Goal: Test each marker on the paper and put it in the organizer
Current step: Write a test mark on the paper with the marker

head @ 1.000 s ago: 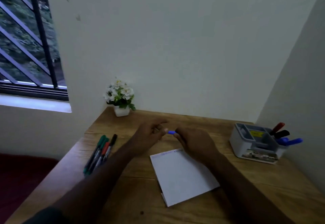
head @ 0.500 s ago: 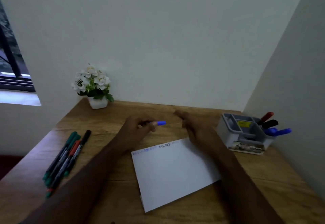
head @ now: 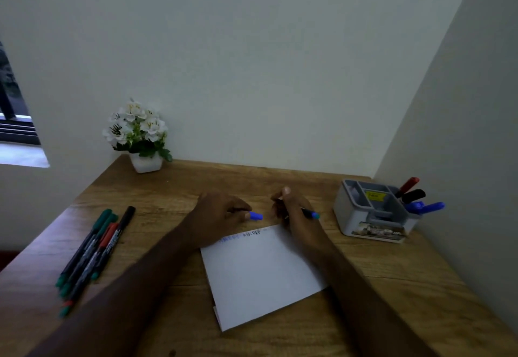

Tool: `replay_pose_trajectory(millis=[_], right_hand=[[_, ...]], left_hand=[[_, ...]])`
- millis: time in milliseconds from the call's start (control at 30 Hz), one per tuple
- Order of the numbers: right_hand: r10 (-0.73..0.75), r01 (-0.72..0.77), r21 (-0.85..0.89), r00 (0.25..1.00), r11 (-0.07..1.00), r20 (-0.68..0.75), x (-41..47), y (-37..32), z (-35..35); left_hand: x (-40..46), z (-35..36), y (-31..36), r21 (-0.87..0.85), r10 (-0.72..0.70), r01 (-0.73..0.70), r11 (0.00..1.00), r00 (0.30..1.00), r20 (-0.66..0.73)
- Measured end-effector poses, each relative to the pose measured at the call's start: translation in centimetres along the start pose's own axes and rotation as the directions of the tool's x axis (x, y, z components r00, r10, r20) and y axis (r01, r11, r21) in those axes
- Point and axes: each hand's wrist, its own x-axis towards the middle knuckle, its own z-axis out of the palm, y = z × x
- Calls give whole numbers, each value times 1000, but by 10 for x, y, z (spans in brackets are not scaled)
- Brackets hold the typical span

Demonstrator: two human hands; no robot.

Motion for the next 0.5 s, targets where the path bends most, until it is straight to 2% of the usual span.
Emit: replay_pose_trajectory(millis=[100, 233, 367, 500], right_hand=[[59, -59, 3, 998, 998, 7, 7, 4, 7], [-17, 17, 16, 999, 1000, 34, 6, 0, 0], [-19, 15, -65, 998, 998, -55, 8, 4, -7], [-4, 0, -101, 999, 995, -44, 6, 8, -3]], left_hand=[[-1, 1, 1, 32, -2, 0, 999, 997, 79], [-4, 3, 0, 60, -61, 50, 997, 978, 201], [-4, 5, -5, 26, -75, 71, 997, 965, 250], [-3, 6, -6, 40, -89, 81, 996, 955, 283]])
